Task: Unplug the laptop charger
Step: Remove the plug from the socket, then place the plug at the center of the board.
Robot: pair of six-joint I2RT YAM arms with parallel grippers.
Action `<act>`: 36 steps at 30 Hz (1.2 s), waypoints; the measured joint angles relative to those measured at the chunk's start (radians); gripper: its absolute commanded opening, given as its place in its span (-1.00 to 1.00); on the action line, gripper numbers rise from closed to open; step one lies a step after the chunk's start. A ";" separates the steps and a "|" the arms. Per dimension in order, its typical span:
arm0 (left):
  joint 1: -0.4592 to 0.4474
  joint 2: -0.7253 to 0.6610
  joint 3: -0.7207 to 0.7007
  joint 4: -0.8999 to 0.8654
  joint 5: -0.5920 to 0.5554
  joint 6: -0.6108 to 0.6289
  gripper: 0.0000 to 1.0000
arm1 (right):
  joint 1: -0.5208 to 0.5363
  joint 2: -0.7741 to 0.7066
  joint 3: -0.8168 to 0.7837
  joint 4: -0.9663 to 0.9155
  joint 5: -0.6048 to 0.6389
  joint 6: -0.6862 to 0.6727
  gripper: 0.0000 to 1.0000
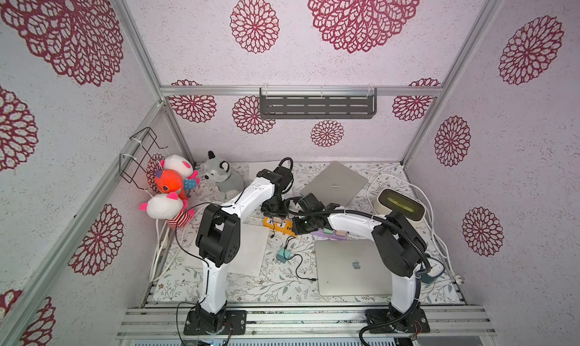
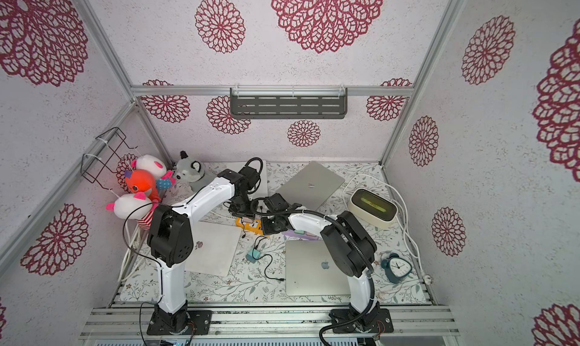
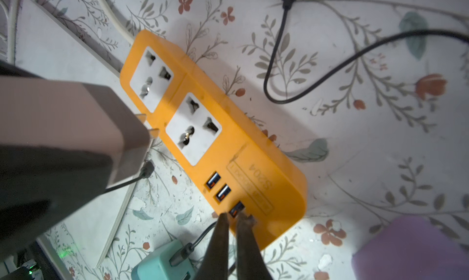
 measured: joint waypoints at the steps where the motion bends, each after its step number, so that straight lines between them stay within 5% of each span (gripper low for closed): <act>1: 0.000 -0.005 -0.005 -0.001 0.000 -0.002 -0.45 | 0.002 0.000 0.002 -0.004 0.000 -0.002 -0.75; 36: -0.062 -0.159 -0.192 -0.053 -0.003 -0.076 -0.41 | 0.023 -0.155 0.007 -0.171 0.124 -0.014 -0.71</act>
